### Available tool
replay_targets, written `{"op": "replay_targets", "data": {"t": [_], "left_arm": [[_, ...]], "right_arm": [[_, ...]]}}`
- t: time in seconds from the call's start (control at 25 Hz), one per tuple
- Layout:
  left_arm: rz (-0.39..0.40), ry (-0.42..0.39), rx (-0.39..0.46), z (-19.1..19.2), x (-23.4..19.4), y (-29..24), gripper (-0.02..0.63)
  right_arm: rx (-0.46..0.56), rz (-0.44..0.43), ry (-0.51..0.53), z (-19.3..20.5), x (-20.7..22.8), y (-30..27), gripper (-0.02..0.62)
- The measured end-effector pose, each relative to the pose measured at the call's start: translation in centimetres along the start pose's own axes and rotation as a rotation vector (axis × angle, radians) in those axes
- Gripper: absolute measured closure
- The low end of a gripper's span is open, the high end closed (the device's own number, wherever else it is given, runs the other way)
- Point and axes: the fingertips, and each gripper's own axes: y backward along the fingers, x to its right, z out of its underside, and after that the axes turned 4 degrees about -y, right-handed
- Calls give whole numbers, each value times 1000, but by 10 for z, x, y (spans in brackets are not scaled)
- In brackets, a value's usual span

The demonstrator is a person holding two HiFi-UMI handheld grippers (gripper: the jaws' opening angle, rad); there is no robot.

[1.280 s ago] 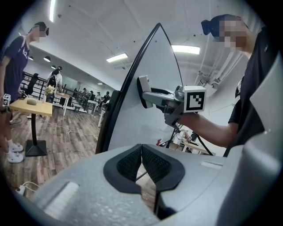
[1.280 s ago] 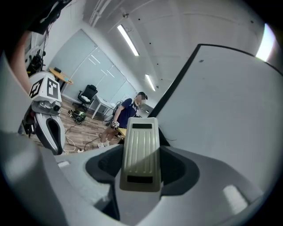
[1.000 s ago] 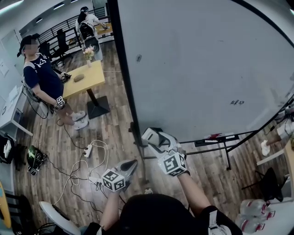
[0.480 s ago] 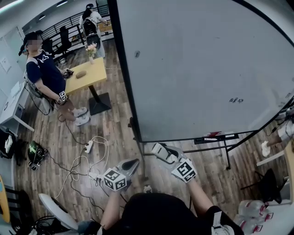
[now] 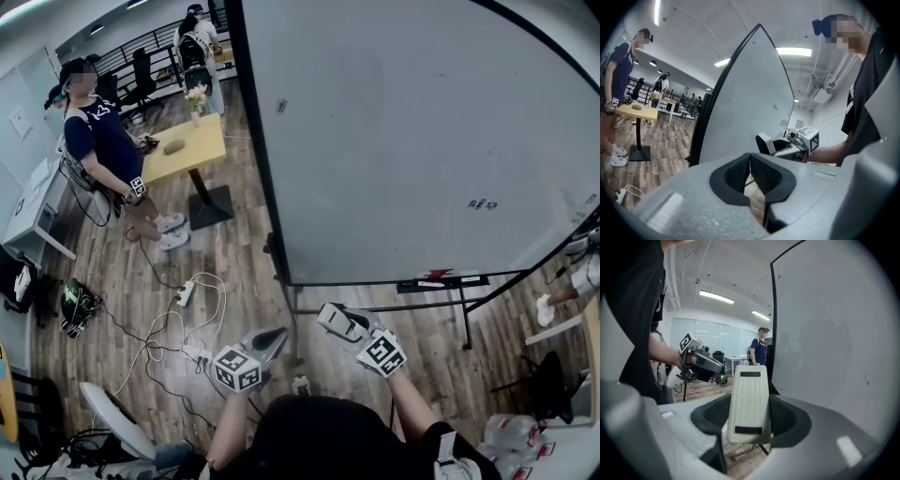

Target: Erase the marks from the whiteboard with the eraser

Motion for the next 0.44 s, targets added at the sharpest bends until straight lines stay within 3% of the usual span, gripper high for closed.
{"op": "replay_targets", "data": {"t": [0.44], "left_arm": [[-8, -10, -13, 1, 22, 1, 594]], "right_arm": [[-18, -10, -5, 13, -3, 22, 337]]}}
